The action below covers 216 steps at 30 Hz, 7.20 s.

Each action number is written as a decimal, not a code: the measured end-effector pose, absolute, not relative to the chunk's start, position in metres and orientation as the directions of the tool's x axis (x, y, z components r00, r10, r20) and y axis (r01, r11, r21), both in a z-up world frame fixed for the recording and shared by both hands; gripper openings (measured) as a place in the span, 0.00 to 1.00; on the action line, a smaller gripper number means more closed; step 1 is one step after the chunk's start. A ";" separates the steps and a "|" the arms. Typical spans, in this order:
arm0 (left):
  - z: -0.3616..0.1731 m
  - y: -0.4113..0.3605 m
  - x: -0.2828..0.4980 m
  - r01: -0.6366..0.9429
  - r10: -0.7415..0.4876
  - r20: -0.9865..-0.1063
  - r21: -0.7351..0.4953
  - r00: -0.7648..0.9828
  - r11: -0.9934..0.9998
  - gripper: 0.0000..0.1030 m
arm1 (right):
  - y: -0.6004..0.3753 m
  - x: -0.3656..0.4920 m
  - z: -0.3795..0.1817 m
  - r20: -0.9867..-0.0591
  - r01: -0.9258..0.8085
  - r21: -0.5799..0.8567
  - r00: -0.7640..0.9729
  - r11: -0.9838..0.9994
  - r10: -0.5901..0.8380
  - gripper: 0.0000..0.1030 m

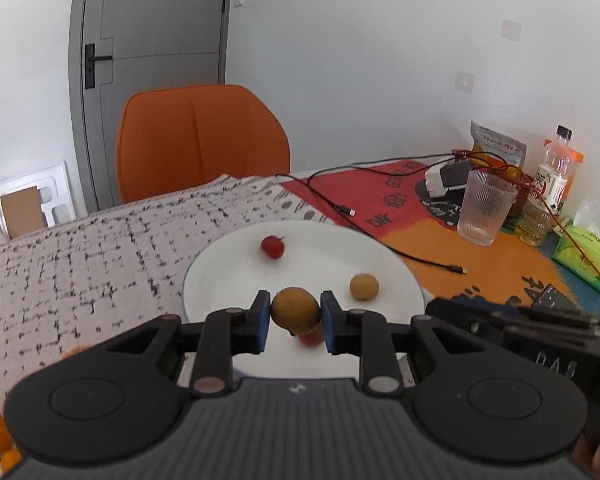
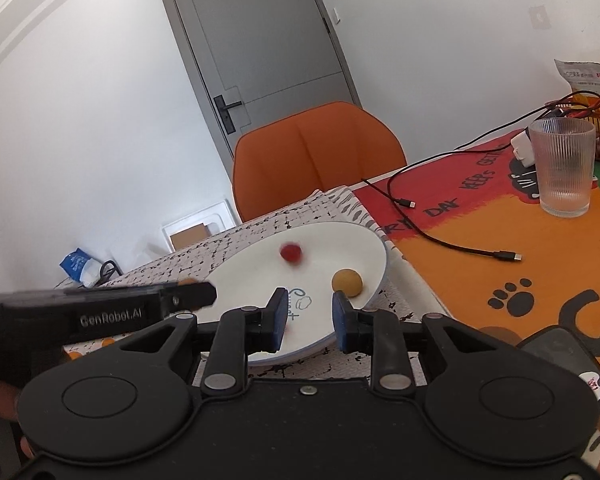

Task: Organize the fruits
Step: 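Open the right tool over the bowl while the left tool drops the apricot in, then move both open tools back from the bowl to the remaining fruit, then lower the left tool toward a small mandarin while the right tool approaches the peeled tangerine, then grasp the small mandarin with the left tool while the right tool grasps a peeled tangerine half, then carry the mandarin with the left tool while the right tool carries the tangerine half to the bowl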

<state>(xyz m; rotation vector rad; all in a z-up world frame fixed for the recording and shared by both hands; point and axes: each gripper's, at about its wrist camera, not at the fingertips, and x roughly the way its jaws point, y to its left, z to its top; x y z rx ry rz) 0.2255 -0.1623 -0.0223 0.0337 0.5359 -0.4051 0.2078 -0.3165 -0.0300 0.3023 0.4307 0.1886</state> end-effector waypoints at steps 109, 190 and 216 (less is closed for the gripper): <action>-0.072 0.043 0.137 -0.258 0.017 -0.555 -0.360 0.832 0.897 0.19 | -0.107 0.264 -0.053 -0.607 -0.639 -0.044 0.628 0.768 0.487 0.29; -0.036 -0.001 0.144 -0.090 -0.062 -0.473 -0.290 0.879 0.953 0.20 | -0.195 0.252 -0.004 -0.500 -0.497 0.032 0.743 0.867 0.444 0.36; -0.027 -0.098 0.210 0.158 -0.248 -0.497 -0.218 0.831 0.963 0.20 | -0.323 0.270 -0.024 -0.496 -0.159 0.121 0.845 0.980 0.198 0.36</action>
